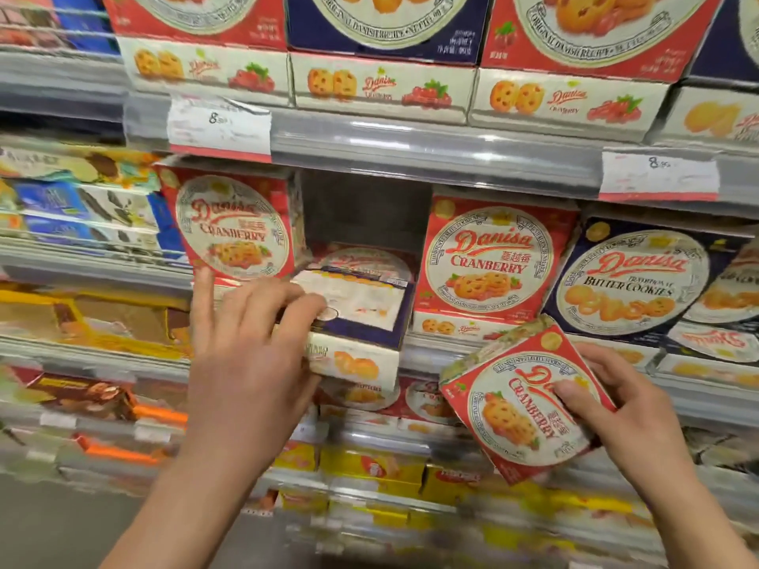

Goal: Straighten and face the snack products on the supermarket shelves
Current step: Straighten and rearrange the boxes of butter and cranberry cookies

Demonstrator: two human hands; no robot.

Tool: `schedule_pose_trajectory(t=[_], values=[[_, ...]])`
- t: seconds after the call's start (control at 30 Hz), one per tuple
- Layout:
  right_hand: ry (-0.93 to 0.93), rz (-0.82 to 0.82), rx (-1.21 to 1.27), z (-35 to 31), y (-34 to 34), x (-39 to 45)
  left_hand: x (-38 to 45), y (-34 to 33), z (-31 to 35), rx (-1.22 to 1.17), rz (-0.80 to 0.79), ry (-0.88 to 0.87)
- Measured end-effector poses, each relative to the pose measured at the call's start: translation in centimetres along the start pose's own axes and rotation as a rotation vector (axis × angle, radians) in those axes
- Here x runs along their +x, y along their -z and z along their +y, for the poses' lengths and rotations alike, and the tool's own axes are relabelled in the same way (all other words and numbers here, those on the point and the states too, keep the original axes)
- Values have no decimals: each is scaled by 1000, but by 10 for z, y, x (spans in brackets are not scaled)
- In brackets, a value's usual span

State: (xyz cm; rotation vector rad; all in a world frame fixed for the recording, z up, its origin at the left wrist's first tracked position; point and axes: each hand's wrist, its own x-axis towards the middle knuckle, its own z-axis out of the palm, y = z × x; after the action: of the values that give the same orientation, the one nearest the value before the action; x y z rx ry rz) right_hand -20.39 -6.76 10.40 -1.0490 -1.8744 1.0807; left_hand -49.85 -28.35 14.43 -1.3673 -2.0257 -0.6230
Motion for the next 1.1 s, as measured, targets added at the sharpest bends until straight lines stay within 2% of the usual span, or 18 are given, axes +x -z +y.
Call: schedule_pose_trajectory(t=[0.17,0.33,0.53,0.63,0.9,1.1], values=[[41,79,11,2,-9,-4,-36,6,-21,-88,-15,-72],[49,93,21,-5,-14,-8,-57,-17,-41,-206,-257,-122],[136,13,-122,-28,-31,-25,-65,-59,-50,-115,-480,-208],[226,-21,-181,-54,-45,-33,-62,-69,-52,-134,-473,-217],[693,86,-334,-149,-73,-29,-62,-105,-64,-174,-319,-278],[884,89,-558,-193,-101,0,-64,-113,-67,-212,-269,-222]])
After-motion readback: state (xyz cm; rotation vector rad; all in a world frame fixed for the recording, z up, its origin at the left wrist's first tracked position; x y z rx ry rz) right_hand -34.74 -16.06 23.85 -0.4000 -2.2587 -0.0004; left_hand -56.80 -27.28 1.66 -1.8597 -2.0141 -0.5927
